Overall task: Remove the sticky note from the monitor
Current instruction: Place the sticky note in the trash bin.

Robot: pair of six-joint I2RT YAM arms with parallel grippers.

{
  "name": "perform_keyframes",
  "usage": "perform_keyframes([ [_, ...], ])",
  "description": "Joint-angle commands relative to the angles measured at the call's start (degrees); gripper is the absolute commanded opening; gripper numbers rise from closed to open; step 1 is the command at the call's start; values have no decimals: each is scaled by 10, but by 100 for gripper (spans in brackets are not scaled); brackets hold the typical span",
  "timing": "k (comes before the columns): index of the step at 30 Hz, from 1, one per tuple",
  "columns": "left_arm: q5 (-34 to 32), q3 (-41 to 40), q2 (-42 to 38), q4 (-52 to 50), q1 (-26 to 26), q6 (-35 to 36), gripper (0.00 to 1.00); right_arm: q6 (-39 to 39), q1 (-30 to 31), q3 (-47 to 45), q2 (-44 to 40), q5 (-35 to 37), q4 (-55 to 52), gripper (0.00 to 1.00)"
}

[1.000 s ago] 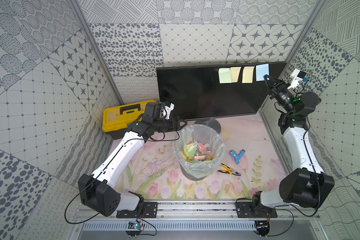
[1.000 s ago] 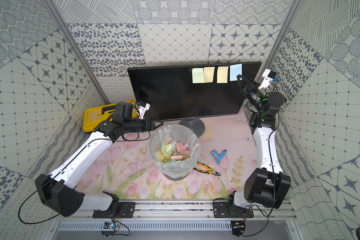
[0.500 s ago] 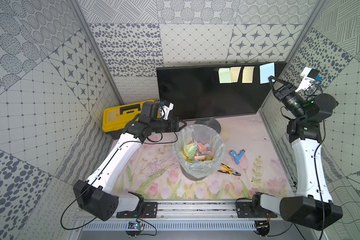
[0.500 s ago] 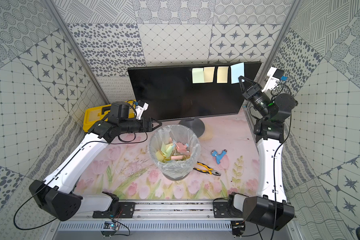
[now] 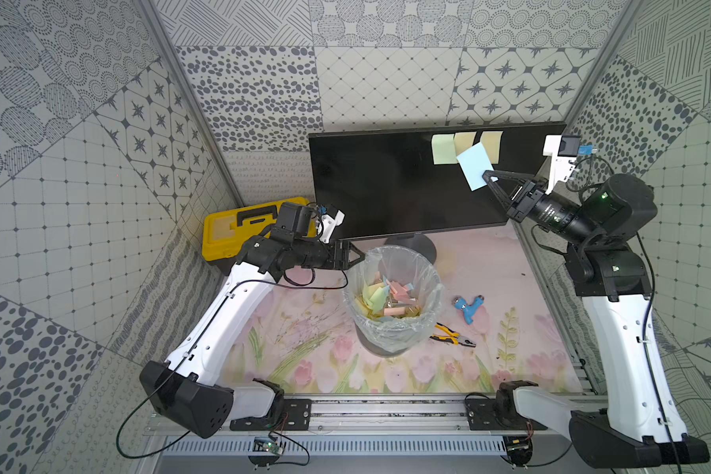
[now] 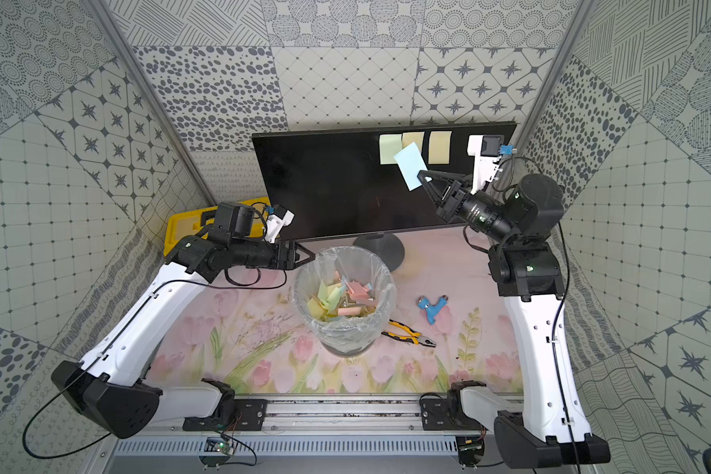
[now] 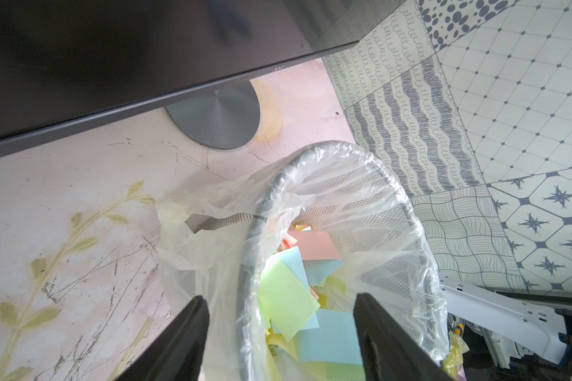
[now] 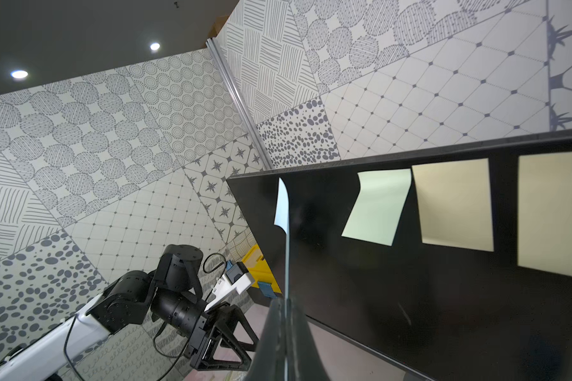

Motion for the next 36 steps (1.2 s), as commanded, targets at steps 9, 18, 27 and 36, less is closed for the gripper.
perform_keyframes([
  [9,2,-12,6,-41,-1,44,48,-186,173,-17,24,97,-212,0],
  [18,7,-13,19,-42,-1,59,35,-286,281,14,123,169,-372,0],
  [27,2,-18,19,-34,-1,60,25,-324,341,48,209,165,-445,0],
  [36,3,-22,18,-24,-1,56,24,-335,378,58,267,167,-462,0],
])
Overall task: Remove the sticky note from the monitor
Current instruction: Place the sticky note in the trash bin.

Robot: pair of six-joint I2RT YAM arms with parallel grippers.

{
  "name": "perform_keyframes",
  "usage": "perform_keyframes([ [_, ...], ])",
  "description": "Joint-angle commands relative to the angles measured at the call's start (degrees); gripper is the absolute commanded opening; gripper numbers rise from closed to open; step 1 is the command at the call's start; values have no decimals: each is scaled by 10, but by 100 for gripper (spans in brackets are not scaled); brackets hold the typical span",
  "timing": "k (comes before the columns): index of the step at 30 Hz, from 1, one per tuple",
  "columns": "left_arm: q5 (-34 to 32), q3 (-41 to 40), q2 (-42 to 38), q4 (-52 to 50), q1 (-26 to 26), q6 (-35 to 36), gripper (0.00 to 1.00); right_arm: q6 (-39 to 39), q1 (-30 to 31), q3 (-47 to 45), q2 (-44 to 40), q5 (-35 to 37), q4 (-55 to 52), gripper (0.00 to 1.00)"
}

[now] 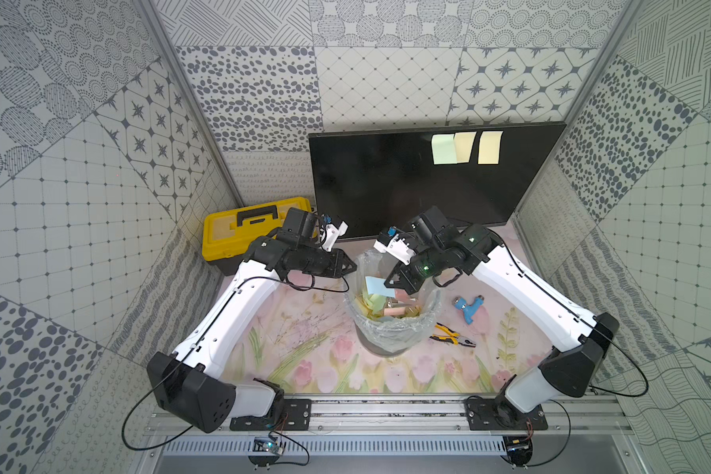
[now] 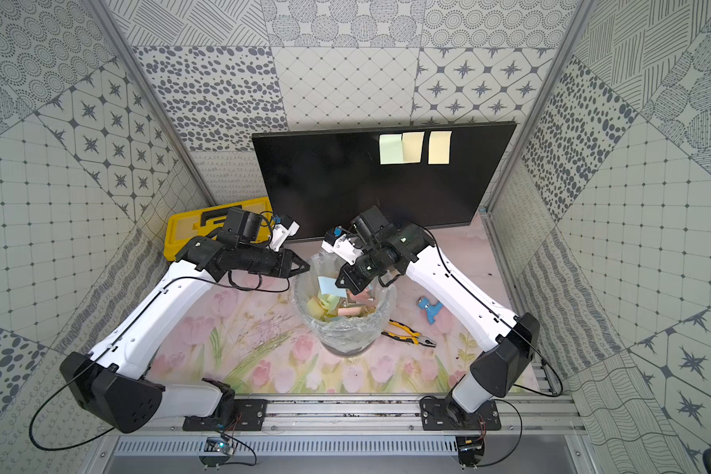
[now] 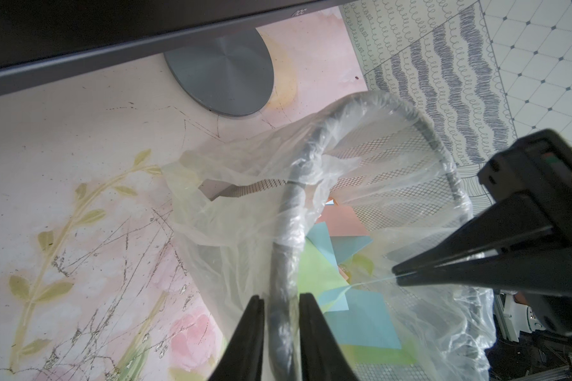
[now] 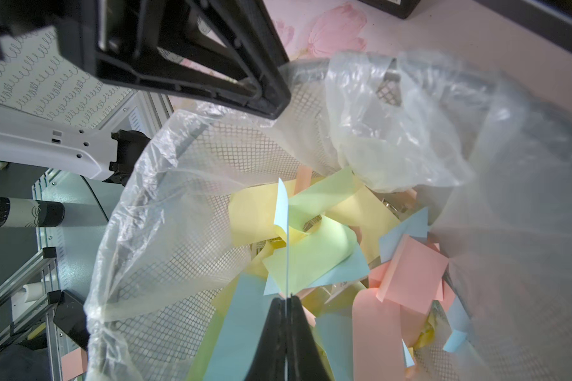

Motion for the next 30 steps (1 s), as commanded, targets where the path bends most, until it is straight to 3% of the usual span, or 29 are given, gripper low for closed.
perform_keyframes([
  [1,5,-2,0,10,-1,11,24,-21,17,18,20,8,-15,0],
  [8,5,-16,-5,18,-1,8,24,-19,37,8,39,37,-16,0],
  [15,2,-15,-6,20,-1,10,24,-26,38,13,30,103,-21,35],
  [30,-9,-24,-18,28,-1,6,26,-34,42,44,4,139,-17,70],
])
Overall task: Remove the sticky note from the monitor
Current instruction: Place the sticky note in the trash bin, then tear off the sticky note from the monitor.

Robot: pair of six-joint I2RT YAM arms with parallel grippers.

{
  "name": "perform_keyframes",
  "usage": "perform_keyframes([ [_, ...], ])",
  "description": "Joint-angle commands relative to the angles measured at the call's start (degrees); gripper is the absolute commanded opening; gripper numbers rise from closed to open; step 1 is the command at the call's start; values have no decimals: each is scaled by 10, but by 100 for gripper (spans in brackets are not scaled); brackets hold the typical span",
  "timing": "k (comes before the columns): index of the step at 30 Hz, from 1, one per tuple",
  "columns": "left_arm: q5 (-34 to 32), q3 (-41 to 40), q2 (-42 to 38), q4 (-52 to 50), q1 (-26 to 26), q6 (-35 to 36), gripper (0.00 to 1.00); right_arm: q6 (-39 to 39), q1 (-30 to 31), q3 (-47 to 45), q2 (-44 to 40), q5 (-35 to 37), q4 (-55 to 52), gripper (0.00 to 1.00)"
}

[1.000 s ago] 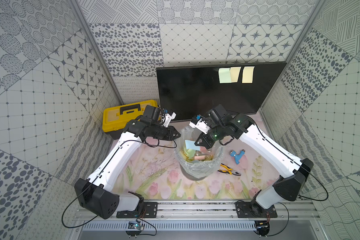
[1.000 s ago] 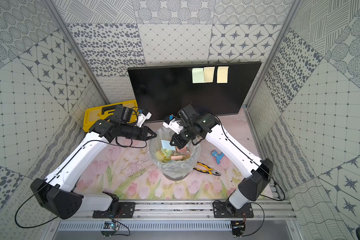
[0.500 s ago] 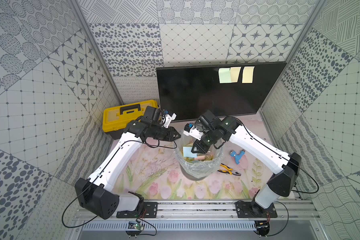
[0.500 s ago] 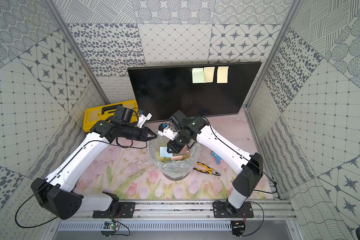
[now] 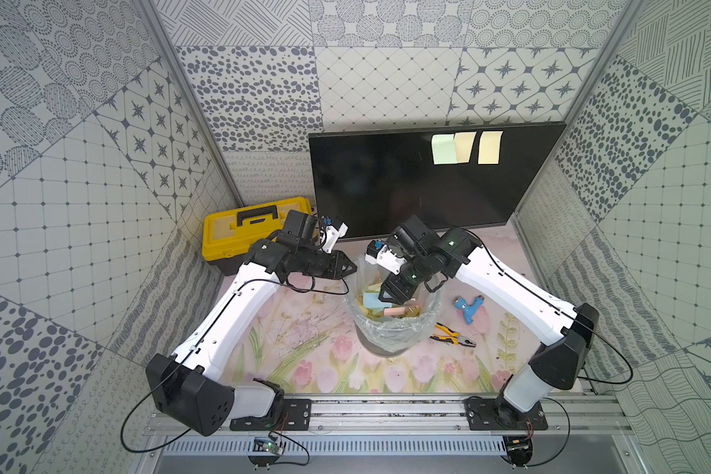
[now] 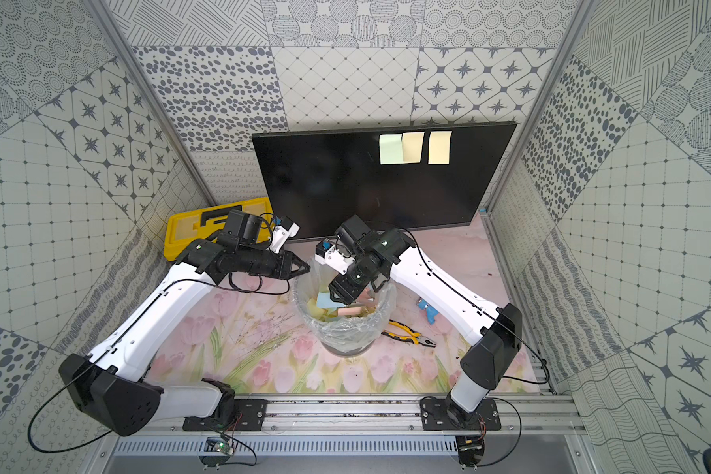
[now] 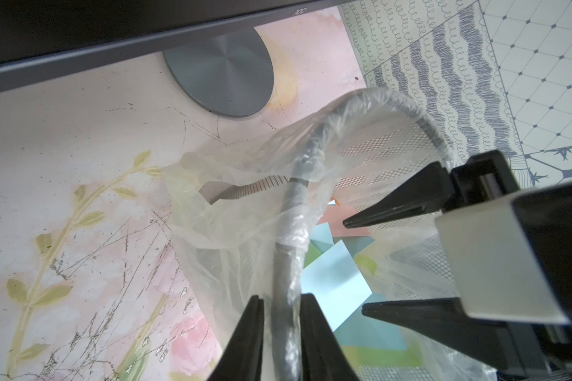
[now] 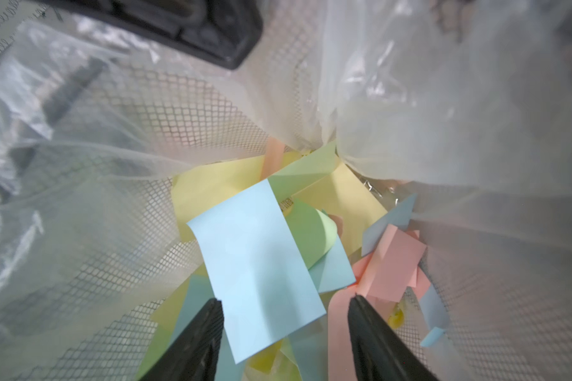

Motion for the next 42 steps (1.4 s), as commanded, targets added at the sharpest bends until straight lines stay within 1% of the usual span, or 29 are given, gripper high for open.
perform_keyframes([
  [1,-9,-5,-9,12,-1,5,26,-6,3,29,-32,26,10,72],
  [5,-15,-7,-16,27,0,-1,29,-5,1,42,-47,48,12,81],
  [9,-27,-8,-28,47,-1,-4,36,-3,-1,58,-62,60,22,90],
  [13,-55,-8,-44,76,0,-10,51,3,-8,82,-77,86,33,96],
  [15,-69,-9,-53,95,1,-15,54,11,-19,97,-84,103,41,97],
  [17,-75,-12,-60,115,4,-23,62,24,-36,112,-93,104,54,97],
  [19,-85,-15,-68,131,7,-30,72,42,-59,117,-105,99,72,97],
  [23,-108,-31,-87,178,19,-50,86,81,-122,98,-147,63,135,97],
  [27,-113,-34,-91,213,32,-70,93,132,-218,65,-194,7,194,97],
  [30,-108,-28,-87,217,38,-77,99,163,-280,46,-223,-29,221,97],
  [32,-106,-21,-84,218,40,-75,99,183,-327,35,-239,-51,234,97],
  [34,-112,-15,-80,217,40,-70,99,200,-360,17,-253,-72,247,97],
  [38,-113,-12,-77,217,40,-60,99,253,-442,-23,-276,-137,292,97],
  [40,-109,-12,-76,218,40,-60,99,296,-485,-55,-284,-183,335,97],
  [42,-107,-12,-74,225,40,-61,99,348,-534,-92,-291,-227,402,97],
])
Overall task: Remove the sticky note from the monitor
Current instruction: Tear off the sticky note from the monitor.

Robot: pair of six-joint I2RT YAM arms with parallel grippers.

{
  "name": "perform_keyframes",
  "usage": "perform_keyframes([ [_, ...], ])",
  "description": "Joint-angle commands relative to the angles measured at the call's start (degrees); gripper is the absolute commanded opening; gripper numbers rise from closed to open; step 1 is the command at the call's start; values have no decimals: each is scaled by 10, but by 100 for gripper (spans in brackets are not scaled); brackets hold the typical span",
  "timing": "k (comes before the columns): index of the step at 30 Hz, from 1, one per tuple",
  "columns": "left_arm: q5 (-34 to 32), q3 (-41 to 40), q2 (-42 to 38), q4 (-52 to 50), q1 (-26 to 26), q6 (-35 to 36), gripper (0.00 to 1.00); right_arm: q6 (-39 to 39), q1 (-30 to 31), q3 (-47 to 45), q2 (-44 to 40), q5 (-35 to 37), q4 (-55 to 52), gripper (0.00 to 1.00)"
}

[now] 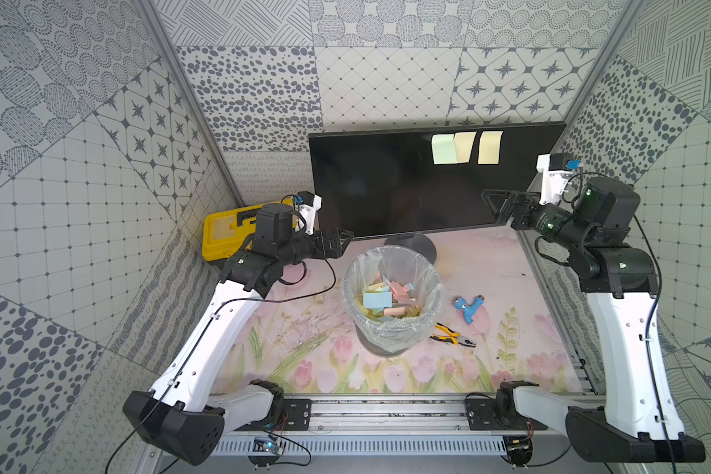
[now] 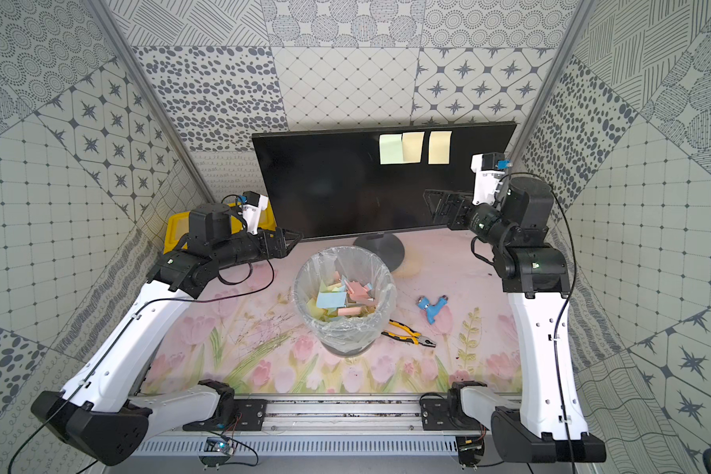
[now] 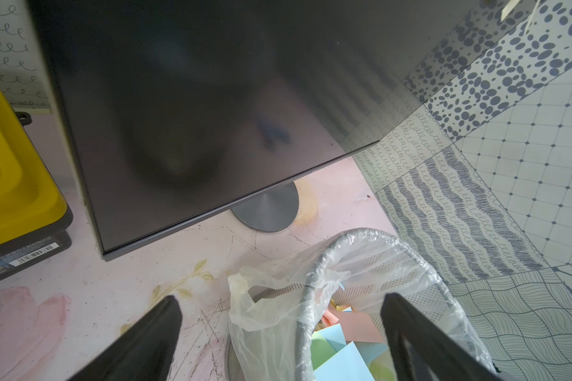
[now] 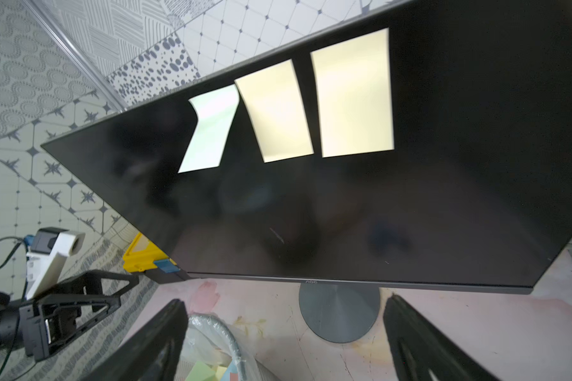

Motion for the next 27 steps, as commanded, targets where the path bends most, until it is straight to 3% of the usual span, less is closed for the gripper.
perform_keyframes([
  [1,1,10,7,49,7,0,99,124,-66,-58,-14,-104,152,97],
  [7,12,19,23,49,6,7,99,335,-141,-152,-4,-182,409,97],
  [14,17,21,35,55,7,10,99,508,-145,-175,66,-174,590,97],
  [18,23,20,40,53,5,8,99,554,-140,-162,99,-177,632,97],
  [27,31,13,51,51,2,4,99,557,-100,-125,154,-178,636,94],
])
